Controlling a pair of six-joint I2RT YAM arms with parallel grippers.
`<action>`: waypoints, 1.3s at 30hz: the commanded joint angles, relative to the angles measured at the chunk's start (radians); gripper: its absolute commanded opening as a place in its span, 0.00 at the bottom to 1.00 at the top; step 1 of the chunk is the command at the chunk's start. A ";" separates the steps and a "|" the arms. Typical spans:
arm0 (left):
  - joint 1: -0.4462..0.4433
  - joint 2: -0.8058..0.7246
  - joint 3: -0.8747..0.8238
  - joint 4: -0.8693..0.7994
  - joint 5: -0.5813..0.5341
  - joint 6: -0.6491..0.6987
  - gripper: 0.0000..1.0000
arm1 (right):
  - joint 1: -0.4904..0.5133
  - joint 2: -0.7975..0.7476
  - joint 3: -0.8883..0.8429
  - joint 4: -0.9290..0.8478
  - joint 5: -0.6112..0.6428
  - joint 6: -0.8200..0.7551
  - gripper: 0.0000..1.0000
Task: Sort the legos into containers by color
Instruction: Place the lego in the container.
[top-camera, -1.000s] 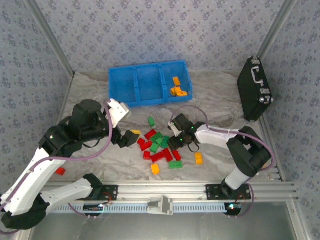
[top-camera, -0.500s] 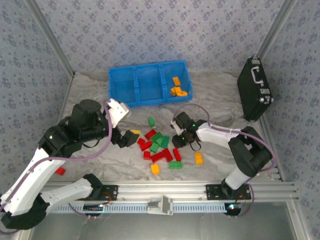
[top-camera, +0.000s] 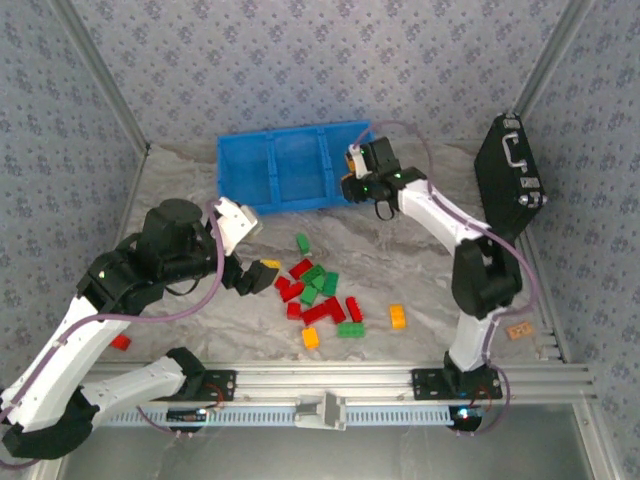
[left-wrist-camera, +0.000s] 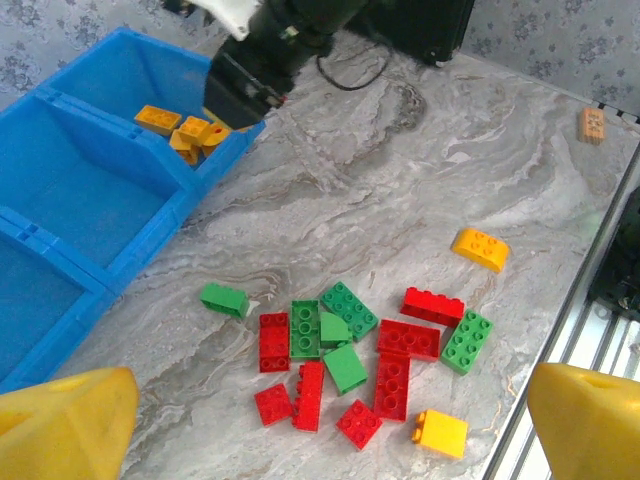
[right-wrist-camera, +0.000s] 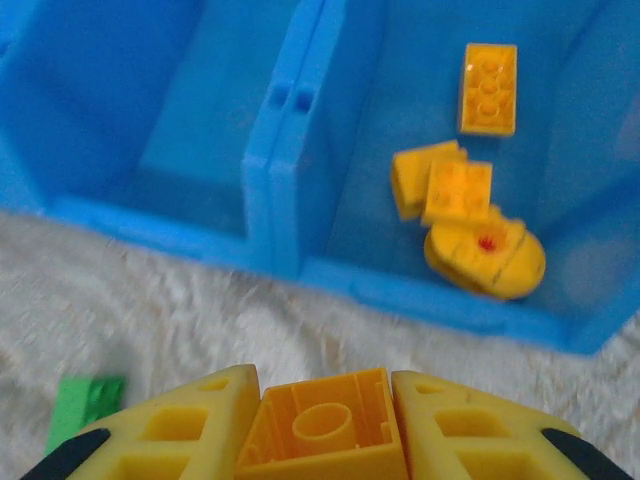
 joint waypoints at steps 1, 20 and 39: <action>-0.009 0.000 0.012 0.017 -0.012 -0.007 1.00 | -0.013 0.141 0.150 -0.002 0.031 -0.010 0.31; -0.013 0.000 0.049 -0.049 -0.036 -0.036 1.00 | -0.065 0.445 0.422 0.008 0.079 0.105 0.41; -0.013 -0.008 -0.041 -0.009 0.005 0.004 1.00 | 0.014 -0.264 -0.134 -0.081 0.092 0.051 0.64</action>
